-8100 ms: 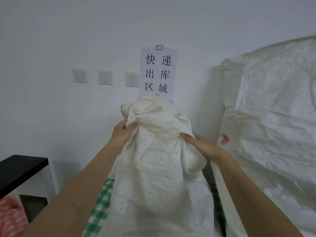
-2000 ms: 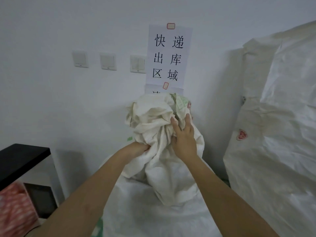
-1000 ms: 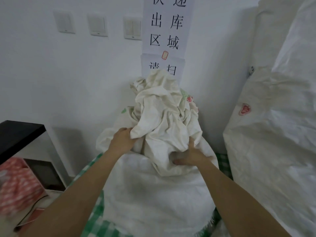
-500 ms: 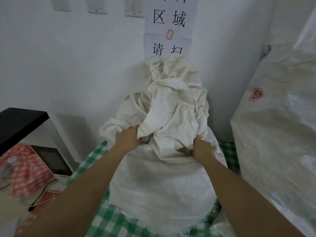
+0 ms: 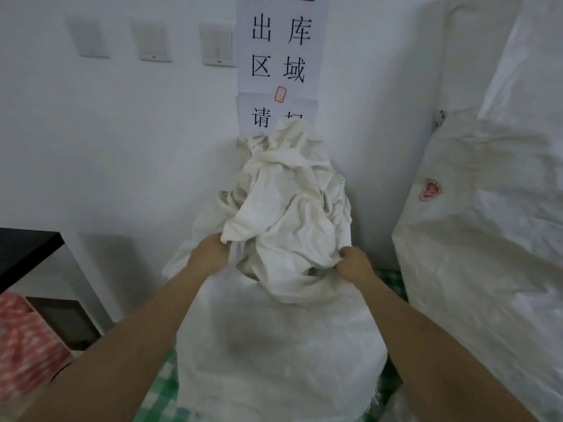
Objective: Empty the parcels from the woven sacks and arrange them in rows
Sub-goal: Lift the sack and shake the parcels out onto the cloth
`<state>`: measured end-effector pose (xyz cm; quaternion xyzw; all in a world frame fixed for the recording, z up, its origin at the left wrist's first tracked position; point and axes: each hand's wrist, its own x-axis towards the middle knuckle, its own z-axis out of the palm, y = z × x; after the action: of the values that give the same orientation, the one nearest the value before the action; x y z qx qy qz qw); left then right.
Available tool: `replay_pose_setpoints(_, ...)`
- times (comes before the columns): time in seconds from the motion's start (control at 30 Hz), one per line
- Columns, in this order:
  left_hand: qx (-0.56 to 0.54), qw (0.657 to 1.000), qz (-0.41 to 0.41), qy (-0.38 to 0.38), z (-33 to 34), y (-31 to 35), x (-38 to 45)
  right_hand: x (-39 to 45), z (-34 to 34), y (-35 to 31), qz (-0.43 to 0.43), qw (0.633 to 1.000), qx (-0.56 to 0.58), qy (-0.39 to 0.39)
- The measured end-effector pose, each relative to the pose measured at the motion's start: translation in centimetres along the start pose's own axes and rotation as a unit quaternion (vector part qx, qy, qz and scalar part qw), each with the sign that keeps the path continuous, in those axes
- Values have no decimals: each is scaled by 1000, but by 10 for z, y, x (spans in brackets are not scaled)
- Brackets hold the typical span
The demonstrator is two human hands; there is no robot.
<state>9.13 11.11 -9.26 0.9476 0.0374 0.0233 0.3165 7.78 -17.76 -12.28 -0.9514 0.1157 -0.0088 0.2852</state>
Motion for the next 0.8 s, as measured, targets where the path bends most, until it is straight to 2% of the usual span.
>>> replay_pose_setpoints(0.07, -134, 987, -2, 91, -34, 28, 19, 10, -30, -28, -28, 991, 125, 42)
replay_pose_setpoints(0.1, -208, 968, 10, 143, -52, 41, 24, 10, -43, -41, -61, 978, 180, 80)
replay_pose_setpoints(0.17, -305, 934, 26, 185, -66, 49, 17, 2, -50, -47, -94, 959, 234, 127)
replay_pose_setpoints(0.2, -292, 942, 26, 164, -61, 47, 10, -2, -45, -43, -93, 963, 221, 119)
replay_pose_setpoints(0.27, -181, 983, 0, 33, -37, 44, -1, -7, -30, -29, -69, 995, 73, 15)
replay_pose_setpoints(0.3, -146, 989, -9, -15, -29, 46, -6, -8, -25, -26, -57, 998, 18, -23)
replay_pose_setpoints(0.33, -157, 987, -9, -15, -29, 54, -6, -8, -27, -31, -48, 998, 20, -24)
replay_pose_setpoints(0.37, -196, 981, 1, 17, -34, 63, -4, -8, -34, -41, -54, 997, 58, 5)
replay_pose_setpoints(0.43, -317, 943, 15, 105, -51, 75, 0, 0, -44, -50, -67, 979, 164, 97)
replay_pose_setpoints(0.47, -354, 927, 12, 126, -53, 73, 0, 1, -45, -49, -70, 971, 195, 117)
replay_pose_setpoints(0.5, -363, 924, 7, 120, -50, 69, -2, -2, -46, -47, -74, 977, 171, 104)
replay_pose_setpoints(0.57, -266, 964, -15, 23, -33, 58, -9, -2, -39, -31, -53, 998, 45, 4)
replay_pose_setpoints(0.6, -236, 972, -23, -3, -29, 57, -14, -1, -39, -28, -41, 999, 21, -3)
replay_pose_setpoints(0.67, -270, 962, -15, 37, -36, 66, -13, 2, -49, -38, -36, 994, 96, 43)
replay_pose_setpoints(0.73, -354, 931, -7, 92, -50, 74, -9, 7, -56, -44, -46, 976, 183, 108)
replay_pose_setpoints(0.77, -367, 925, -4, 97, -52, 74, -8, 3, -56, -46, -57, 974, 188, 110)
replay_pose_setpoints(0.8, -350, 934, -8, 75, -49, 72, -7, 0, -54, -45, -57, 982, 159, 83)
